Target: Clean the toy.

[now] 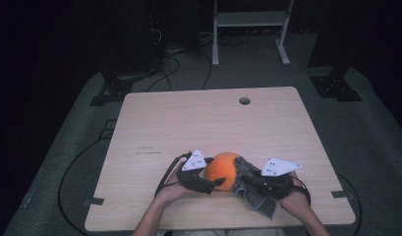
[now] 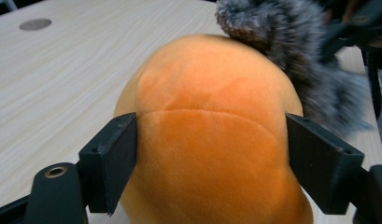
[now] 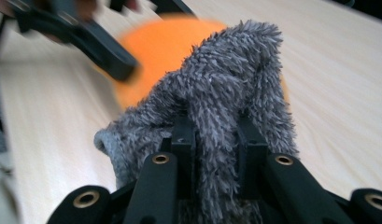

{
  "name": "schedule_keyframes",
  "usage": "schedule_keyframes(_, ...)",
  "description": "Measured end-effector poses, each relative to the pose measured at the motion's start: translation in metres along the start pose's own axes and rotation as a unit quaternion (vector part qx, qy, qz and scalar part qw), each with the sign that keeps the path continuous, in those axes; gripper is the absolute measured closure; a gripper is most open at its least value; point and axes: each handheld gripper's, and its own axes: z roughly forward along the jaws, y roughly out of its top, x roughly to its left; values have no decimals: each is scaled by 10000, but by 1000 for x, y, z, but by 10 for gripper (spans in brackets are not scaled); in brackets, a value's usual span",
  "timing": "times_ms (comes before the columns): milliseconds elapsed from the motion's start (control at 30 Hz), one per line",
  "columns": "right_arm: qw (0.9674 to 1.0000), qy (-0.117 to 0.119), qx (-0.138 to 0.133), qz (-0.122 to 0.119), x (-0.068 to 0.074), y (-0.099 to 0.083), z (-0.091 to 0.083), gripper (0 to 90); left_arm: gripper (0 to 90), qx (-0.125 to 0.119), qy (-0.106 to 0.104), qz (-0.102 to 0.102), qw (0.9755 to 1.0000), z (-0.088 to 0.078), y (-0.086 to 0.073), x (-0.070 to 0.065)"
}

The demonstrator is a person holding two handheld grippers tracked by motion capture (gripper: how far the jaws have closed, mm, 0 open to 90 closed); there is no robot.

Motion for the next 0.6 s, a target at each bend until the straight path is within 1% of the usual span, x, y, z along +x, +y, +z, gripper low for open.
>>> schedule_keyframes(67,9995,-110,224,190,-10,-10,2,728,211,-6,-20,-5,10000,0,-1,0)
schedule_keyframes(100,9979,-162,410,482,-20,-20,2,730,206,-23,-18,23,10000,0,-2,0)
schedule_keyframes(133,9979,-162,410,482,-20,-20,2,730,206,-25,-31,42,10000,0,-3,0)
schedule_keyframes(167,9972,-159,449,584,-23,-23,1,731,205,-48,-44,56,10000,-1,-5,-1)
schedule_keyframes(200,9972,-189,437,572,-24,-23,-1,731,205,-54,-64,75,9999,-1,-5,-1)
schedule_keyframes(233,9977,-199,341,549,-22,-21,-5,730,207,-52,-84,90,9999,-1,-6,-1)
schedule_keyframes(267,9985,-125,106,518,-20,-15,-10,728,208,-43,-89,108,9999,-1,-5,-1)
schedule_keyframes(300,9986,4,-164,509,-15,-6,-12,725,208,-35,-98,129,9999,0,-5,-1)
schedule_keyframes(333,9986,4,-164,509,-15,-6,-12,725,208,-39,-102,130,9999,0,-5,-2)
schedule_keyframes(367,9989,49,-103,449,-13,-2,-6,720,206,-33,-87,144,9999,0,-5,-2)
schedule_keyframes(400,9989,49,-103,449,-13,-2,-6,720,206,-25,-69,168,9998,0,-4,-2)
schedule_keyframes(433,9988,50,103,470,-17,-9,4,720,200,3,-47,212,9998,1,-4,-4)
schedule_keyframes(467,9988,50,103,470,-17,-9,4,720,199,3,-47,212,9998,1,-4,-4)
schedule_keyframes(500,9980,135,112,608,-21,-13,5,721,199,15,-42,221,9997,1,-3,-4)
schedule_keyframes(533,9972,144,177,718,-25,-15,5,722,197,-7,-46,209,9998,1,-3,-4)
schedule_keyframes(567,9968,-7,353,711,-28,-19,5,724,197,-4,-61,211,9998,1,-3,-3)
schedule_keyframes(600,9963,-55,459,722,-29,-21,5,723,197,-18,-79,190,9998,1,-4,-3)
